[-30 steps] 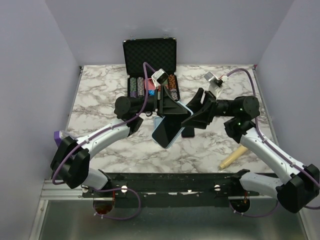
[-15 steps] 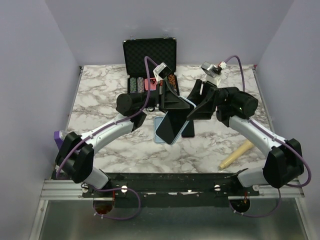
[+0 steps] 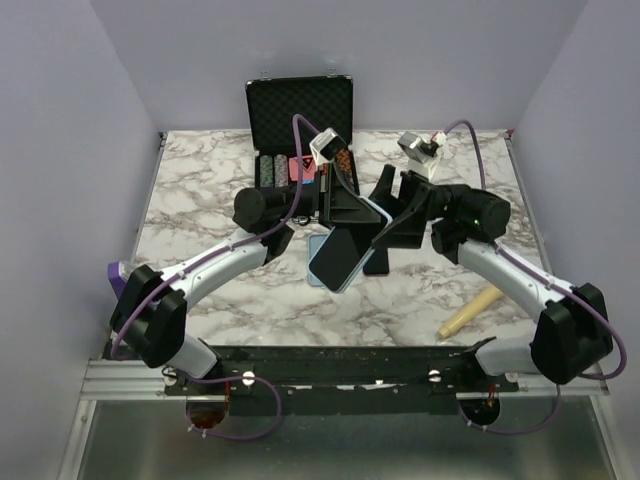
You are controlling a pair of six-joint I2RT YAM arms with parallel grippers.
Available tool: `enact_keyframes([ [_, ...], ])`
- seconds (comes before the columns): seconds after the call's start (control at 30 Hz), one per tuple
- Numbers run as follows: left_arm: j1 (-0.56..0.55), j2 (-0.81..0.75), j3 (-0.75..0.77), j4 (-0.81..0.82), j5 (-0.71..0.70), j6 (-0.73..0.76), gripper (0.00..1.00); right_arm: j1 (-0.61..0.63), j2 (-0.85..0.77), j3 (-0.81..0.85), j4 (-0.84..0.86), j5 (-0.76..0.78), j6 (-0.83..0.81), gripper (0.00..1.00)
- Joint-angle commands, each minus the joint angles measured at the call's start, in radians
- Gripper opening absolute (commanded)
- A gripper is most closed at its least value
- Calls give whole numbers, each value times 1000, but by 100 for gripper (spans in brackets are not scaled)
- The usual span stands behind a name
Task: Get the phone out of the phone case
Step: Remove the phone case from the phone.
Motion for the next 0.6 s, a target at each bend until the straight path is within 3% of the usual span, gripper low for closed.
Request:
enact_keyframes([
  [0.0, -98, -128, -5, 51, -25, -36, 0, 63, -46, -130, -804, 156, -659, 88],
  [0.03, -78, -148, -25, 9, -28, 4, 0, 63, -89, -122, -983, 212, -765, 90],
  [0.13, -31, -174, -61, -120, -31, 70, 0, 60, -193, -211, -965, 247, -749, 94],
  [0.23, 11, -205, -94, -196, -57, 124, 0, 63, -272, -240, -1053, 298, -775, 100],
  [0.37, 57, -277, -90, -475, -105, 289, 0, 65, -381, -280, -1153, 427, -778, 100],
  [0.47, 77, -334, -72, -658, -175, 415, 0, 66, -430, -316, -1111, 461, -706, 100],
  [0.57, 97, -366, -75, -735, -246, 463, 0, 68, -470, -369, -1008, 442, -636, 100],
])
